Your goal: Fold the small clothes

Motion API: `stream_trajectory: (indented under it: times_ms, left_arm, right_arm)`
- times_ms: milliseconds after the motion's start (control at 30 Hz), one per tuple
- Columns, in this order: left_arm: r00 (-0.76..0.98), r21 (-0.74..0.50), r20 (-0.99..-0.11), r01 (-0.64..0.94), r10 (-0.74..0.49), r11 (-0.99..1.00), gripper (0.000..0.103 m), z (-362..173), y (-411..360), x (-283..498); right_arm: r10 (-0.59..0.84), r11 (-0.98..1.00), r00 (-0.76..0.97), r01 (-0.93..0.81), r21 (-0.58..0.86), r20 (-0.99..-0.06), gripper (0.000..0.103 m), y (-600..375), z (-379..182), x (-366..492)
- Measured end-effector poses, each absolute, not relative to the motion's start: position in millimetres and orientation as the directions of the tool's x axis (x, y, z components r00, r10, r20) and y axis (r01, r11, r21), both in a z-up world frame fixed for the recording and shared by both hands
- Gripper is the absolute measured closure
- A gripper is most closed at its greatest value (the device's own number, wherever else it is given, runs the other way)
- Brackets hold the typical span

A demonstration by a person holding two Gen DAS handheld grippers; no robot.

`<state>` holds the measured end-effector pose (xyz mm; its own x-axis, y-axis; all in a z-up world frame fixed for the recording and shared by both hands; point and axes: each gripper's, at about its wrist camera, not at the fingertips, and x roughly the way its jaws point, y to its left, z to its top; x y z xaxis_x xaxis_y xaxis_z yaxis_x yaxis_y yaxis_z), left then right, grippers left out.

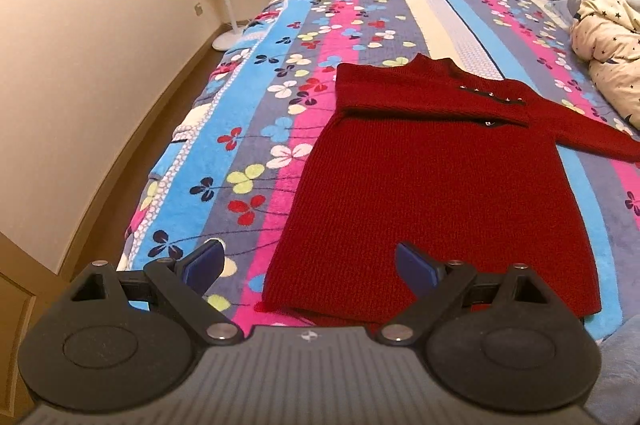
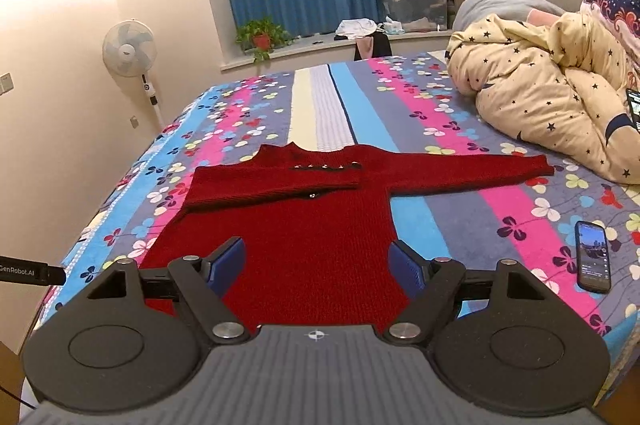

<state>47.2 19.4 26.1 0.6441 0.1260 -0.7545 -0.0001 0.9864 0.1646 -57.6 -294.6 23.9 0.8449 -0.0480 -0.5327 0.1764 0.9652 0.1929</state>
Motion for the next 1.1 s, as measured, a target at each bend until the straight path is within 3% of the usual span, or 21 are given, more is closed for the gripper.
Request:
stream_trajectory:
  times_ms: [1100]
  left_arm:
    - [0.611,0.157,-0.785,0.033,0.105,0.987,0.008,17.1,15.5,58.1]
  right_arm:
    - [-0.040,0.966,0.822,0.178,0.189,-0.568,0.023,-291.0,21.5,-48.9]
